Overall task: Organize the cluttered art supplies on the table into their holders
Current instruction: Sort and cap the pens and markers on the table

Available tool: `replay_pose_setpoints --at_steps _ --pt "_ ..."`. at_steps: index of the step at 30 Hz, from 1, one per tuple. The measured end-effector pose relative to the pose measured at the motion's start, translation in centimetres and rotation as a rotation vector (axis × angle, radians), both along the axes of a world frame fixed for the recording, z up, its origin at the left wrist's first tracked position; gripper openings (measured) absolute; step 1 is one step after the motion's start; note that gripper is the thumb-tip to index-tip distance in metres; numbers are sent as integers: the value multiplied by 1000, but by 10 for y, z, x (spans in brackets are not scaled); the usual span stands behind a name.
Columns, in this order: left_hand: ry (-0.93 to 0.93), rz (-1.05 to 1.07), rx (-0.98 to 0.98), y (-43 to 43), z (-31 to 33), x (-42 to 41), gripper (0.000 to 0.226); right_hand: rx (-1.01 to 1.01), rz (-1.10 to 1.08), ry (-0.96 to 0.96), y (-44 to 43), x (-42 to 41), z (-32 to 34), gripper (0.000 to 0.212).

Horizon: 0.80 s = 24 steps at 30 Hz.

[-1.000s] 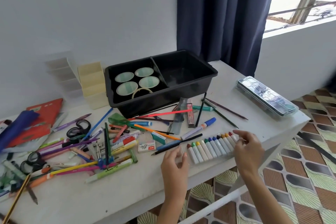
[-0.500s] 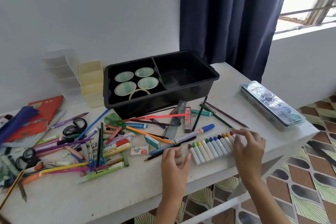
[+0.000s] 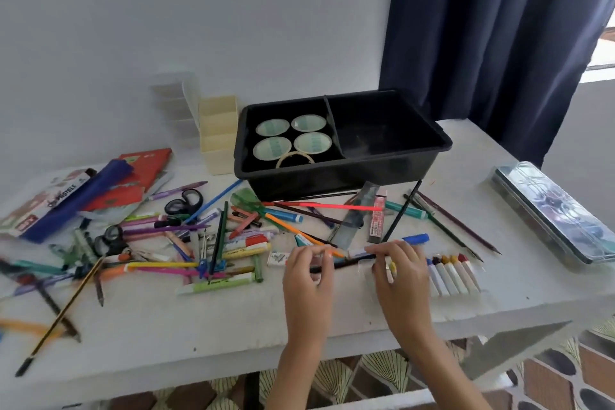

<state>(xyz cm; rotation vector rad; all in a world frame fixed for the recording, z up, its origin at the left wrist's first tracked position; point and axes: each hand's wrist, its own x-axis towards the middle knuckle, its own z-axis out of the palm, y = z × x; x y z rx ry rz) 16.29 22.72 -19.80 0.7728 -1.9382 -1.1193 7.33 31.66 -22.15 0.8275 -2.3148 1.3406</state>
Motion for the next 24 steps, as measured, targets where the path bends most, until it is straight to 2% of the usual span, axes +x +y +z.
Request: replay_pose_setpoints --at_steps 16,24 --pt "72 447 25 -53 8 120 14 -19 569 -20 -95 103 8 26" --pt "81 549 39 -97 8 182 13 -13 748 -36 -149 168 8 30"
